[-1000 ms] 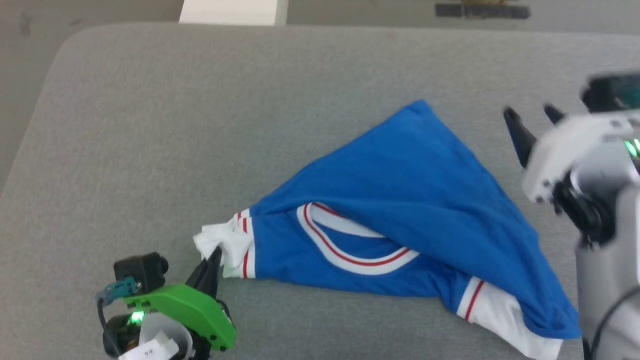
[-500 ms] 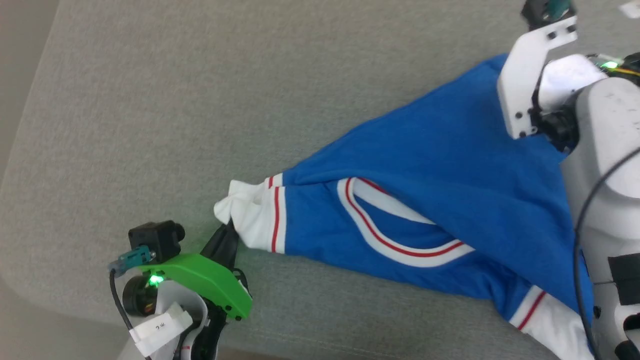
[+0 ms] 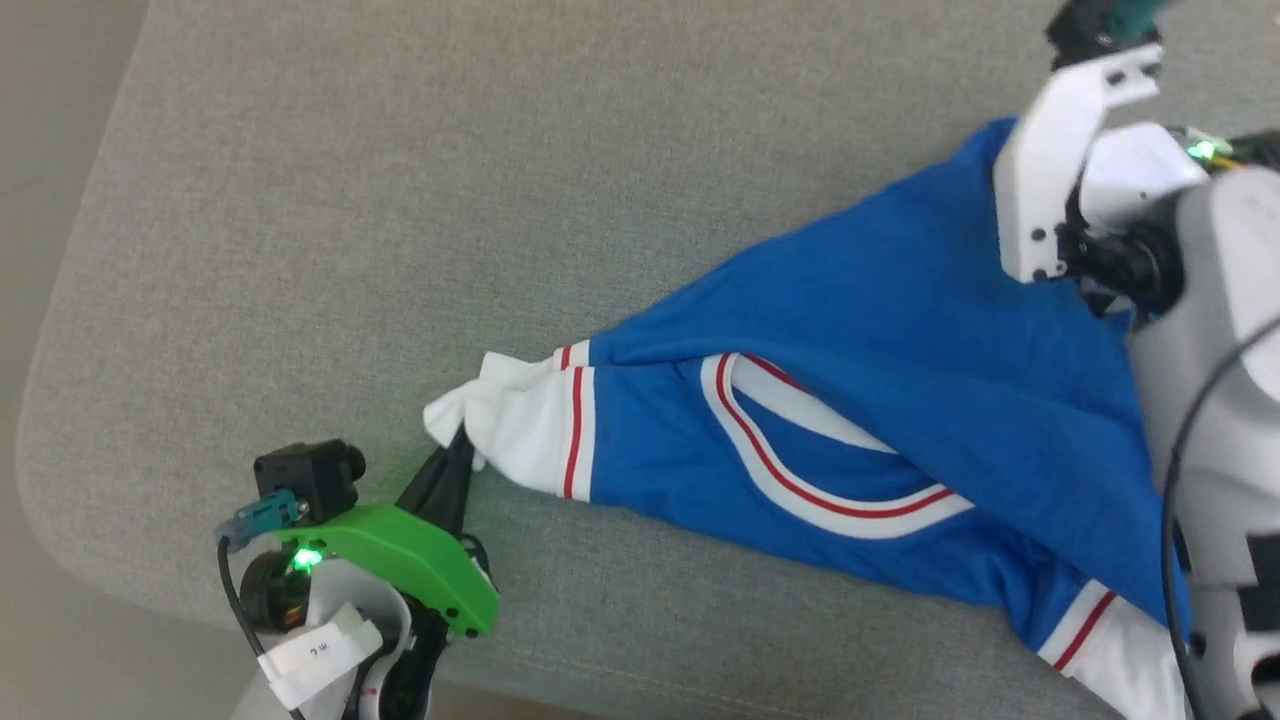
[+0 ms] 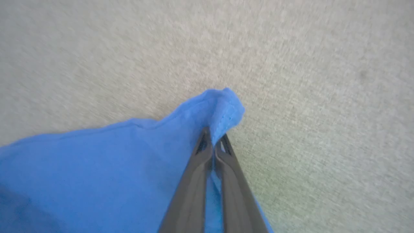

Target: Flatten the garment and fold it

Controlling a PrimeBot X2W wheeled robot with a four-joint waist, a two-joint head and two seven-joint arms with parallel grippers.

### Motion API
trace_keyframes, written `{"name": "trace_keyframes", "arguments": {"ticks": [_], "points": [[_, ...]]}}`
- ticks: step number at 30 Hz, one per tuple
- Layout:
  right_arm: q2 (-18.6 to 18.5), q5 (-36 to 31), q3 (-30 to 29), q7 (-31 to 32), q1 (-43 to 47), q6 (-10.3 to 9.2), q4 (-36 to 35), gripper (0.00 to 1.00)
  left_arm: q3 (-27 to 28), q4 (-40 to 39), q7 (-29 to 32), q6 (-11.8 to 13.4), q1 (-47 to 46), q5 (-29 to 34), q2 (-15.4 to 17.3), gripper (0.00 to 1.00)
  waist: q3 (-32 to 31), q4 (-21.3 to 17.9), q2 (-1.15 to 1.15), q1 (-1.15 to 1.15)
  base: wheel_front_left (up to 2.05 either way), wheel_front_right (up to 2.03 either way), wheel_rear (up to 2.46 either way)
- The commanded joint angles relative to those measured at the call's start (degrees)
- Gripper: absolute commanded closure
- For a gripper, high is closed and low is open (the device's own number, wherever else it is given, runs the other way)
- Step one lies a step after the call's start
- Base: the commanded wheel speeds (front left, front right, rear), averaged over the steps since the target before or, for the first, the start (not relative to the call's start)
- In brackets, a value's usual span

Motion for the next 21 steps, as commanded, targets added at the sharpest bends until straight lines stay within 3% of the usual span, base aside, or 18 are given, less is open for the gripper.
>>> {"name": "trace_keyframes", "arguments": {"ticks": [1, 5, 10, 13, 14, 18, 21], "points": [[-0.4, 1.6, -1.0, -2.5, 2.2, -0.05, -2.4, 1.0, 0.2, 0.4, 0.1, 0.7, 1.0, -0.1, 0.5, 1.0, -5.5, -3.7, 0.0, 0.0, 0.0, 0.0, 0.0], [-2.3, 6.5, -4.8, -6.6, 10.6, -0.05, -11.8, 1.0, 0.6, -0.4, 0.2, 1.9, 3.1, -0.1, 1.0, 1.0, -10.6, -6.3, 0.0, 0.0, 0.0, 0.0, 0.0], [-2.9, 11.7, -11.8, -5.4, 25.3, -0.05, -24.9, 1.0, 1.3, -1.7, 0.3, 3.5, 6.0, -0.1, 1.7, 1.0, -15.4, -8.9, 0.0, 0.0, 0.0, 0.0, 0.0], [-1.4, 14.3, -15.7, -2.2, 34.9, -0.05, -32.2, 1.0, 1.7, -2.4, 0.1, 4.2, 7.6, -0.4, 1.9, 1.0, -17.7, -10.2, 0.0, 0.0, 0.0, 0.0, 0.0], [0.5, 16.2, -17.6, 1.6, 43.5, -0.05, -37.3, 1.0, 2.3, -3.4, -0.1, 4.9, 9.6, -0.9, 2.0, 1.0, -20.1, -11.4, 0.0, 0.0, 0.0, 0.0, 0.0], [3.1, 20.6, -18.2, 7.7, 51.0, -0.05, -41.5, 1.0, 3.1, -4.5, -0.9, 5.1, 11.7, -2.3, 1.4, 1.0, -22.8, -12.5, 0.0, 0.0, 0.0, 0.0, 0.0], [3.8, 23.3, -19.7, 10.7, 51.9, -0.05, -43.4, 1.0, 4.3, -5.2, -2.2, 3.8, 11.3, -4.4, 0.5, 1.0, -24.4, -12.9, 0.0, 0.0, 0.0, 0.0, 0.0]]}}
